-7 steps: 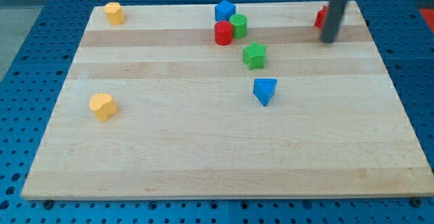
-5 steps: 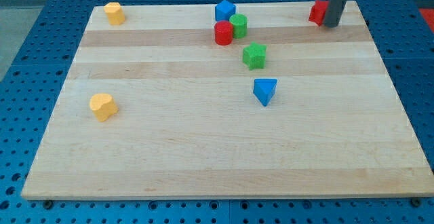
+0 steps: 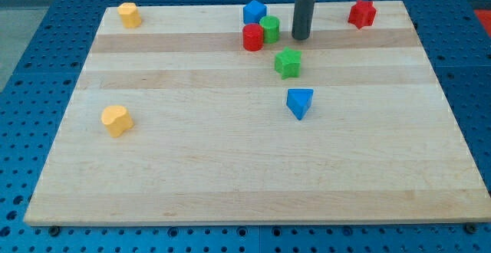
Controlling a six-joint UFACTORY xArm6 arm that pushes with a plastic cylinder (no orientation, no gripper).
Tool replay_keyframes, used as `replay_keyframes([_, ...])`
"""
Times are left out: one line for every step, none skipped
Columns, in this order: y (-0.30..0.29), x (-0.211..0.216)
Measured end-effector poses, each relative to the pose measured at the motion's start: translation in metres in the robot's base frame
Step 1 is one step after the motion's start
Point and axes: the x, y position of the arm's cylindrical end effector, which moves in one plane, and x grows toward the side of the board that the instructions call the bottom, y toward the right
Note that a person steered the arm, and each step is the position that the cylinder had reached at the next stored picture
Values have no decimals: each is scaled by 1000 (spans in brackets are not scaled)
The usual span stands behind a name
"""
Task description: Push the red circle and green circle towards the yellow heart
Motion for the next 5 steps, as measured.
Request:
replay_keyframes([-6,-8])
replay_keyframes([6,-17])
replay_keyframes([-31,-36])
replay_keyframes([-88,-8])
replay_keyframes([-99,35])
